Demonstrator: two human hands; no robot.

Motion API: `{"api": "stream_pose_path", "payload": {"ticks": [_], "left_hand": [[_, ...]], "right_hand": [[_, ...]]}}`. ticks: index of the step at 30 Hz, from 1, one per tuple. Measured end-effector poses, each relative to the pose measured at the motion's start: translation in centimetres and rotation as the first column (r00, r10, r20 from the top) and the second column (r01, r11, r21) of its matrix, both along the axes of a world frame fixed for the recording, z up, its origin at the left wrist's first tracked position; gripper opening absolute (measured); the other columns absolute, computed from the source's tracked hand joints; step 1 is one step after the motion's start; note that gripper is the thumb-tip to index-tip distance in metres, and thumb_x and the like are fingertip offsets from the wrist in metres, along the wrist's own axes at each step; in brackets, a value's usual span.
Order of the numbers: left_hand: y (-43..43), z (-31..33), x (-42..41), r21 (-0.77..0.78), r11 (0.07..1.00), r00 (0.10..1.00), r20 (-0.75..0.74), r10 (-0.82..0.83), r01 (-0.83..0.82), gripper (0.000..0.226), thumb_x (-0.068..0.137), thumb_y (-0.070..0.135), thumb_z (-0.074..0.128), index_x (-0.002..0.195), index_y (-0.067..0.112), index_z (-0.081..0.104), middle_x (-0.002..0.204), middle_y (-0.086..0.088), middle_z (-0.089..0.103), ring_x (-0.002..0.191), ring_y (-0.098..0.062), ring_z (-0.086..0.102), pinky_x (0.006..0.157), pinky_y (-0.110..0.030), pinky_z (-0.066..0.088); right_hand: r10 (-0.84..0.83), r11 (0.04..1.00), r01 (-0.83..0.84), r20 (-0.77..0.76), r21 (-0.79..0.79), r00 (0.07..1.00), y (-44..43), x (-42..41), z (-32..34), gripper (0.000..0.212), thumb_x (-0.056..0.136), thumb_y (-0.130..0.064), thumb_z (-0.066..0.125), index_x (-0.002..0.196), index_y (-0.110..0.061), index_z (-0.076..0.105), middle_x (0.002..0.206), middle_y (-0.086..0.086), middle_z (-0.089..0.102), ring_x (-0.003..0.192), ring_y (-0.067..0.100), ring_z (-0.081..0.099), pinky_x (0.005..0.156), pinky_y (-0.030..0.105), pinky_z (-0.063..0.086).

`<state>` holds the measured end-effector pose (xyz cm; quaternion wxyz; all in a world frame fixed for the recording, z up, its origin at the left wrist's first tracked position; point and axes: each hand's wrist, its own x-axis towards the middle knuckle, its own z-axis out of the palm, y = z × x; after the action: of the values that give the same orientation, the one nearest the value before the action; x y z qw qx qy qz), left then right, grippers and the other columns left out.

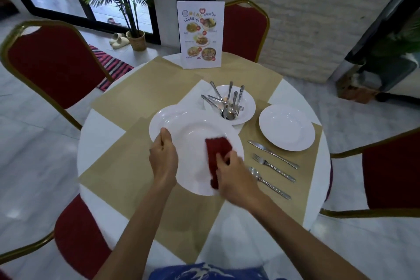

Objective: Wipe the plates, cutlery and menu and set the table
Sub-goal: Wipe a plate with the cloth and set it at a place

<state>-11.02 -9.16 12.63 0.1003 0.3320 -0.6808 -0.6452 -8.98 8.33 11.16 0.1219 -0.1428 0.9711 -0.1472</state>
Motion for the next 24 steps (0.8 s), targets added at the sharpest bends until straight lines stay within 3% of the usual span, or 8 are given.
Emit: {"api": "stream_pose_path", "payload": {"ticks": [3, 6, 8, 10, 12, 16, 19, 24], "left_hand": [[1.3, -0.4, 0.6, -0.007, 0.998, 0.997, 0.035, -0.066, 0.066, 0.053, 0.099, 0.057, 0.031, 0.112, 0.021, 0.068, 0.112, -0.004, 0.069, 0.113, -0.027, 0.061, 0.103, -0.051, 0.047], [2.8, -0.4, 1.5, -0.071, 0.991, 0.992, 0.043, -0.115, 0.118, 0.049, 0.105, 0.047, 0.032, 0.119, 0.016, 0.066, 0.109, -0.004, 0.069, 0.109, -0.026, 0.061, 0.101, -0.044, 0.046], [2.2, -0.1, 1.7, -0.069, 0.993, 0.995, 0.029, -0.098, 0.100, 0.050, 0.104, 0.051, 0.030, 0.105, 0.017, 0.066, 0.098, 0.000, 0.067, 0.105, -0.027, 0.062, 0.098, -0.046, 0.049], [1.0, 0.1, 1.4, -0.060, 0.995, 0.997, 0.015, -0.074, 0.074, 0.054, 0.102, 0.058, 0.029, 0.106, 0.019, 0.065, 0.102, -0.001, 0.066, 0.105, -0.027, 0.063, 0.097, -0.051, 0.051], [0.7, 0.1, 1.3, -0.039, 0.997, 0.998, 0.000, -0.065, 0.064, 0.056, 0.101, 0.060, 0.029, 0.116, 0.020, 0.065, 0.108, 0.001, 0.066, 0.110, -0.028, 0.061, 0.100, -0.052, 0.050], [3.6, 0.1, 2.1, -0.058, 0.985, 0.986, -0.024, -0.165, 0.164, 0.049, 0.106, 0.048, 0.030, 0.122, 0.017, 0.064, 0.118, -0.003, 0.068, 0.114, -0.023, 0.061, 0.105, -0.045, 0.046], [4.1, 0.4, 2.0, -0.106, 0.979, 0.984, -0.020, -0.177, 0.174, 0.047, 0.107, 0.046, 0.031, 0.125, 0.019, 0.065, 0.119, -0.004, 0.069, 0.114, -0.022, 0.061, 0.103, -0.040, 0.046], [-0.4, 0.8, 0.8, -0.096, 0.990, 0.992, -0.053, -0.112, 0.106, 0.055, 0.099, 0.061, 0.028, 0.122, 0.026, 0.063, 0.113, 0.002, 0.067, 0.113, -0.025, 0.061, 0.101, -0.049, 0.049]], "right_hand": [[0.217, 0.937, -0.192, 0.055, -0.291, 0.975, -3.4, 2.2, 0.3, 0.052, 0.099, -0.020, 0.049, 0.149, -0.008, 0.039, 0.129, 0.011, 0.038, 0.100, 0.024, 0.047, 0.091, 0.027, 0.045], [0.000, 0.914, 0.015, 0.037, -0.407, 0.999, -4.2, -1.8, 0.6, 0.046, 0.100, -0.023, 0.048, 0.141, -0.004, 0.040, 0.115, 0.005, 0.038, 0.101, 0.031, 0.050, 0.092, 0.037, 0.047], [-0.161, 0.957, 0.175, 0.078, -0.230, 0.984, -2.1, -3.1, 0.3, 0.058, 0.102, -0.023, 0.052, 0.150, -0.004, 0.027, 0.127, 0.009, 0.037, 0.114, 0.035, 0.047, 0.093, 0.044, 0.046], [-0.096, 0.994, 0.092, 0.084, 0.052, 0.992, -0.5, -1.5, 0.1, 0.081, 0.097, -0.023, 0.061, 0.154, 0.006, 0.011, 0.139, 0.018, 0.025, 0.121, 0.039, 0.045, 0.096, 0.046, 0.046], [-0.038, 0.996, 0.024, 0.178, 0.081, 0.983, -0.5, 0.7, -0.2, 0.079, 0.094, -0.026, 0.066, 0.148, 0.010, 0.021, 0.138, 0.021, 0.025, 0.115, 0.038, 0.048, 0.093, 0.042, 0.046], [-0.205, 0.890, 0.240, 0.129, -0.389, 0.970, -3.2, -1.1, 0.7, 0.049, 0.103, -0.024, 0.049, 0.145, -0.004, 0.036, 0.138, 0.015, 0.039, 0.122, 0.030, 0.048, 0.099, 0.036, 0.043], [-0.112, 0.794, 0.085, -0.008, -0.602, 0.994, -3.9, 1.2, 1.5, 0.043, 0.105, -0.029, 0.043, 0.144, -0.010, 0.046, 0.116, -0.017, 0.044, 0.104, -0.013, 0.045, 0.103, 0.031, 0.043], [0.126, 0.942, -0.213, -0.317, -0.258, 0.940, 1.9, 3.0, -2.3, 0.046, 0.092, -0.020, 0.047, 0.134, -0.023, 0.066, 0.119, 0.002, 0.065, 0.098, 0.030, 0.056, 0.085, 0.040, 0.049]]}}
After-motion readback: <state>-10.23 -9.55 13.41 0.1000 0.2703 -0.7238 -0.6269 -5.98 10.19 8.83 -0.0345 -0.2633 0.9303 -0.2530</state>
